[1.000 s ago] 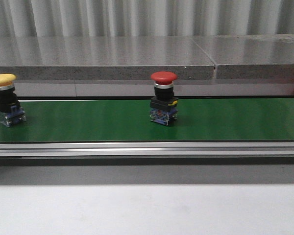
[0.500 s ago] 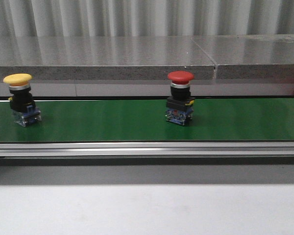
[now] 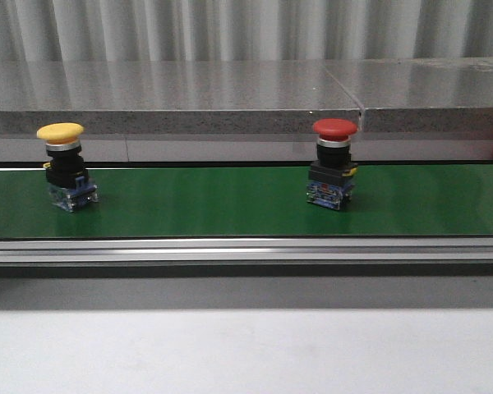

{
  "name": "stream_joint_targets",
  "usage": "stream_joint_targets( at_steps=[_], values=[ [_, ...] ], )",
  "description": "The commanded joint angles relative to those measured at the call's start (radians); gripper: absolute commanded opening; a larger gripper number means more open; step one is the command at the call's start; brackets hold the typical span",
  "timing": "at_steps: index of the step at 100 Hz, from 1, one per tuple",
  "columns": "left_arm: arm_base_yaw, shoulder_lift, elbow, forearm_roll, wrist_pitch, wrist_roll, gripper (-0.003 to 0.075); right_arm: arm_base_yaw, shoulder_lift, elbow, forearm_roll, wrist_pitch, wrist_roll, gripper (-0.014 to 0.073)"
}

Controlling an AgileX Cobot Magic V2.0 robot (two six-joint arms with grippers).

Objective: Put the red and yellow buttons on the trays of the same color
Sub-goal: 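Lower the right gripper onto the red button on the belt and grasp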

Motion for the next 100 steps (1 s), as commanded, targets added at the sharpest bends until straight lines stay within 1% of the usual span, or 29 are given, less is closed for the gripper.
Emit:
stream_joint_targets(
  at_steps=[1, 14, 31, 51, 62, 71, 100],
  values=[
    [-0.006, 0.008, -0.026, -0.008, -0.070, -0.006, -0.0021, 0.002, 0.003, -0.036, 0.012, -0.045, -0.028, 0.0624],
    [-0.006, 0.008, -0.026, -0.008, -0.070, -0.006, -0.0021, 0.002, 0.019, -0.036, 0.035, -0.048, -0.126, 0.0624],
    [-0.006, 0.008, -0.026, -0.008, -0.070, -0.006, -0.0021, 0.002, 0.099, -0.036, 0.156, -0.073, -0.297, 0.0624],
    [-0.006, 0.008, -0.026, -0.008, -0.070, -0.006, -0.0021, 0.008, 0.247, -0.036, 0.303, -0.215, -0.508, 0.0624],
    [-0.006, 0.008, -0.026, -0.008, -0.070, -0.006, -0.0021, 0.008, 0.323, -0.047, 0.413, -0.219, -0.581, 0.0624],
    [-0.006, 0.008, -0.026, -0.008, -0.070, -0.006, -0.0021, 0.008, 0.382, -0.073, 0.460, -0.217, -0.635, 0.0624],
    [-0.006, 0.008, -0.026, -0.008, -0.070, -0.006, -0.0021, 0.008, 0.527, -0.180, 0.479, -0.220, -0.734, 0.0624]
  ],
)
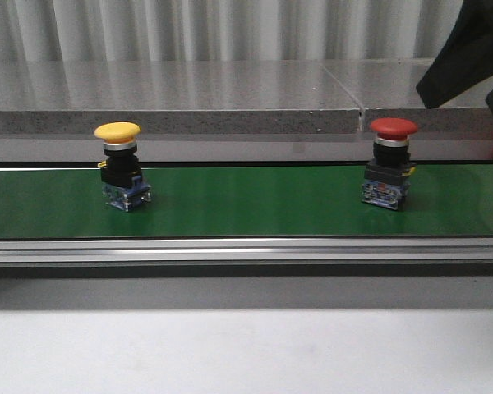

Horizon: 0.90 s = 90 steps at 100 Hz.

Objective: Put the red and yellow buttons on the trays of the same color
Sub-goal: 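Lower the right gripper onto the red button on the belt and grasp, then carry the red button into the red tray and release it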

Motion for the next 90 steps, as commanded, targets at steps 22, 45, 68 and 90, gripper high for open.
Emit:
stream_joint_targets(
  at_steps=[22, 45, 68, 90],
  values=[
    [-0.006, 0.008, -0.026, -0.008, -0.072, -0.006, -0.0021, -0.001, 0.109, -0.095, 0.036, -0.047, -0.122, 0.0624],
    [-0.006, 0.008, -0.026, -0.008, -0.072, -0.006, -0.0021, -0.001, 0.198, -0.100, 0.035, -0.142, -0.160, 0.0624],
    [-0.006, 0.008, -0.026, -0.008, -0.072, -0.006, -0.0021, -0.001, 0.246, -0.110, 0.036, -0.189, -0.170, 0.0509],
    [-0.006, 0.008, -0.026, -0.008, -0.072, -0.006, -0.0021, -0.001, 0.245, -0.110, 0.037, -0.188, -0.170, 0.0218]
  ],
)
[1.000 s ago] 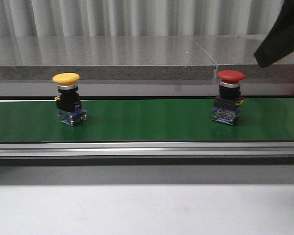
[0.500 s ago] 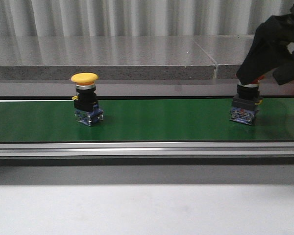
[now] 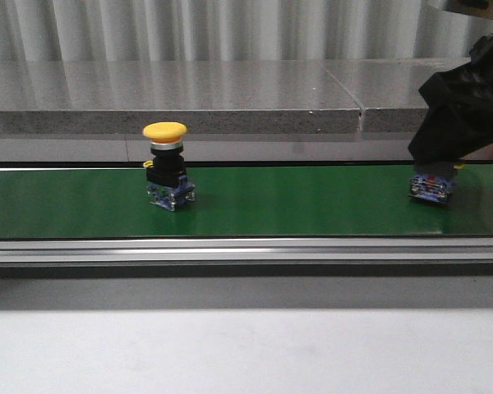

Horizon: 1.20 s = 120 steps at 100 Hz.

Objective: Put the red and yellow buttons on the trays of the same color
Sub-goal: 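Carry the red button into the red tray and release it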

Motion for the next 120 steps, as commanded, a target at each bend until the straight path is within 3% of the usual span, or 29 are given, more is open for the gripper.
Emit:
stream_joint_targets(
  at_steps=[1, 18, 37, 56, 75, 120],
  values=[
    [-0.006, 0.008, -0.026, -0.008, -0.072, -0.006, -0.0021, -0.003, -0.035, -0.033, 0.025, -0.031, -0.010, 0.0212],
    [-0.006, 0.008, -0.026, -0.008, -0.072, -0.006, -0.0021, -0.047, -0.038, -0.077, 0.003, -0.018, -0.009, 0.0184],
    [-0.006, 0.008, -0.026, -0.008, -0.072, -0.006, -0.0021, -0.189, -0.038, -0.181, 0.000, 0.021, -0.008, 0.0184],
    [-0.006, 0.008, -0.026, -0.008, -0.072, -0.006, -0.0021, -0.359, -0.032, -0.231, 0.012, -0.091, 0.002, 0.0184],
    [-0.006, 0.008, -0.026, -0.008, -0.072, -0.006, -0.0021, -0.466, -0.031, -0.231, 0.045, -0.206, 0.002, 0.0184],
    [-0.006, 0.008, -0.026, -0.008, -0.072, -0.006, -0.0021, -0.523, 0.136, -0.231, 0.059, -0.339, 0.002, 0.0184]
  ],
)
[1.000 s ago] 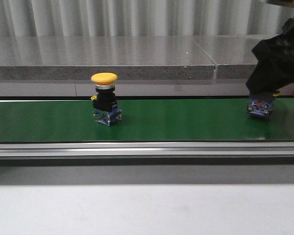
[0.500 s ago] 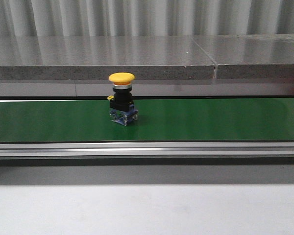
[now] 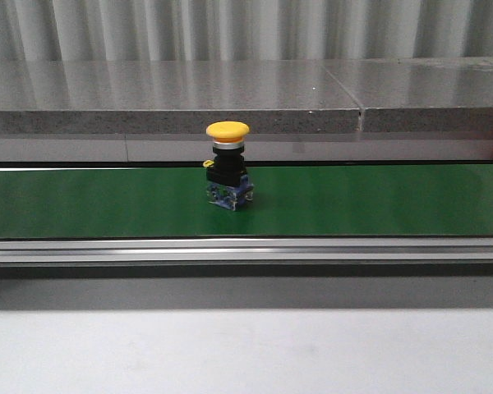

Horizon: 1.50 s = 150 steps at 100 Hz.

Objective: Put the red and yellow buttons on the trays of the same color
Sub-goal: 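Carry the red button into the red tray and release it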

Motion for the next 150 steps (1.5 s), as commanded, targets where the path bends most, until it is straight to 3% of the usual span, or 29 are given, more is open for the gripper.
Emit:
stream_joint_targets(
  at_steps=[1, 60, 67, 84, 91, 118, 150],
  values=[
    [-0.006, 0.008, -0.026, -0.008, -0.072, -0.006, -0.0021, -0.007, -0.003, -0.035, 0.019, -0.073, -0.001, 0.0184],
    [-0.006, 0.008, -0.026, -0.008, -0.072, -0.006, -0.0021, -0.007, 0.168, -0.035, 0.019, -0.115, -0.001, 0.0200],
    [-0.006, 0.008, -0.026, -0.008, -0.072, -0.006, -0.0021, -0.007, 0.168, -0.035, 0.019, -0.114, -0.001, 0.0271],
    [-0.006, 0.008, -0.026, -0.008, -0.072, -0.006, -0.0021, -0.007, 0.165, -0.035, 0.019, -0.110, -0.001, 0.0587],
    [-0.006, 0.008, -0.026, -0.008, -0.072, -0.006, -0.0021, -0.007, 0.156, -0.035, 0.019, -0.110, -0.001, 0.0668],
    [-0.006, 0.008, -0.026, -0.008, -0.072, -0.006, -0.0021, -0.007, 0.048, -0.035, 0.022, -0.075, -0.001, 0.0653],
    [-0.006, 0.008, -0.026, -0.008, -0.072, -0.006, -0.0021, 0.032, -0.174, -0.026, 0.044, 0.137, -0.002, 0.0653]
  ],
)
